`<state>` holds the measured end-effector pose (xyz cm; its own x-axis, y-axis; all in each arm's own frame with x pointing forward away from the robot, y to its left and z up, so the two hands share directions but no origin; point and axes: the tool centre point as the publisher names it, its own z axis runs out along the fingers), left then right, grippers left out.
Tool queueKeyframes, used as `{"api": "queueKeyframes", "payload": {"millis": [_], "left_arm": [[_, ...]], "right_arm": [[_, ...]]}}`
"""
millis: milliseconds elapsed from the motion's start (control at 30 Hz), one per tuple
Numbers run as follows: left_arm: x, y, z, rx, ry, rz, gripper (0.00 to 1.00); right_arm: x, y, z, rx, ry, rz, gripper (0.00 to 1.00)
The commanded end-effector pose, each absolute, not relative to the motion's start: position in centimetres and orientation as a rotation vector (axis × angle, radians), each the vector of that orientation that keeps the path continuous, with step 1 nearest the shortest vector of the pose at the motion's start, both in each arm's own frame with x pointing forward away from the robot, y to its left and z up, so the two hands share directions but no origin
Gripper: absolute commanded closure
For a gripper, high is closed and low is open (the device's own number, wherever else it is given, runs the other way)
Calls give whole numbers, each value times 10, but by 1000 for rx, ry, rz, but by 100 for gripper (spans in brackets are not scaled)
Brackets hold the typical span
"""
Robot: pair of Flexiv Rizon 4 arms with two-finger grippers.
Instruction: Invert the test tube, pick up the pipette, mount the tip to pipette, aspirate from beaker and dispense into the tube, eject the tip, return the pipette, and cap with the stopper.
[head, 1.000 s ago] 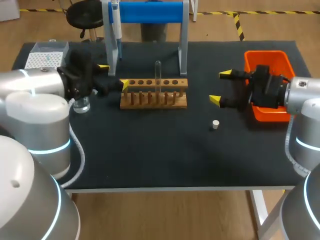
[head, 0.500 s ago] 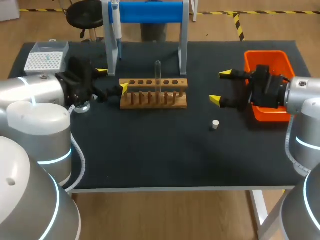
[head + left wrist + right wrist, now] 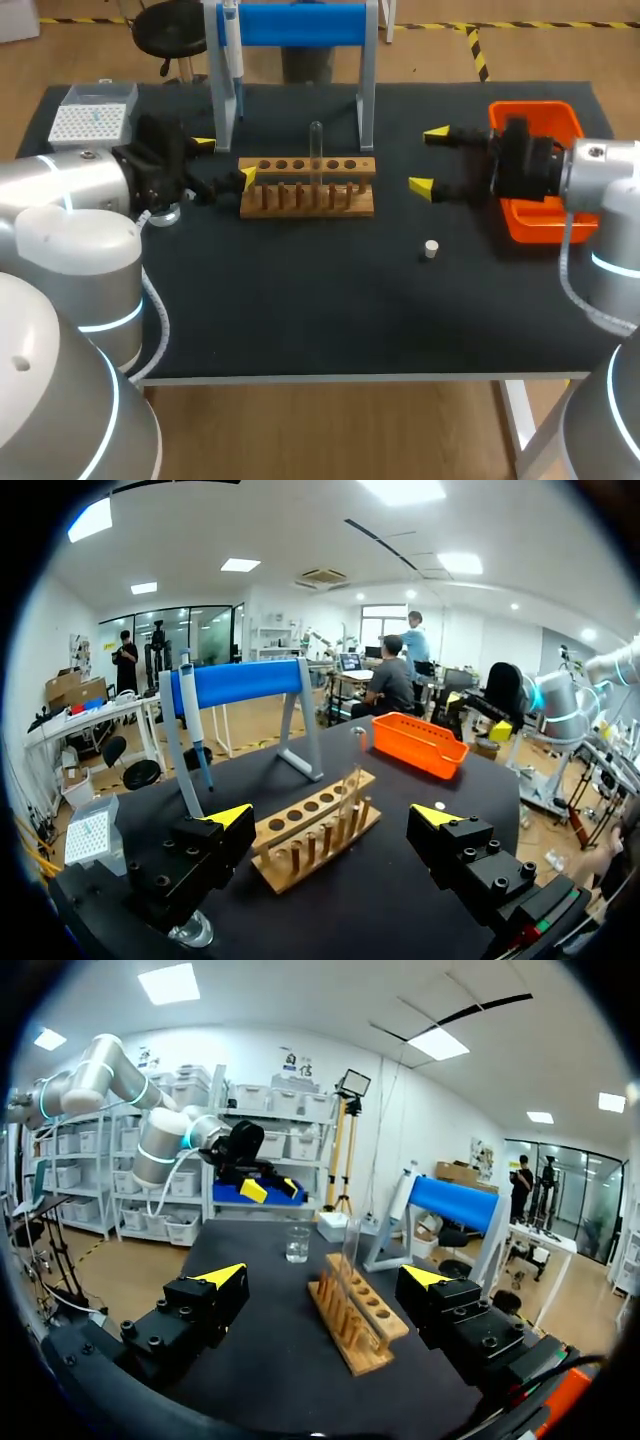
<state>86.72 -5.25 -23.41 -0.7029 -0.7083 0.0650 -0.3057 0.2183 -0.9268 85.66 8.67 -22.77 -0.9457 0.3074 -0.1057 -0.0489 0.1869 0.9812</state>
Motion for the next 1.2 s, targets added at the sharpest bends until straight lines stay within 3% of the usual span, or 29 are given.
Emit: {"api": "queueKeyframes", "payload": {"millis": [33,533,1200], "left_arm": [[867,-52,-236,-939,2121,-1490,0],[867,-52,-236,-939,2121,-1490,0],[867,-52,-236,-939,2121,-1490,0]], "right_arm": [[889,96,-232,132,2239,1947,0],[920,158,-248,-146,2345,2150,0],[953,216,-265,-136,2326,2254,0]]}}
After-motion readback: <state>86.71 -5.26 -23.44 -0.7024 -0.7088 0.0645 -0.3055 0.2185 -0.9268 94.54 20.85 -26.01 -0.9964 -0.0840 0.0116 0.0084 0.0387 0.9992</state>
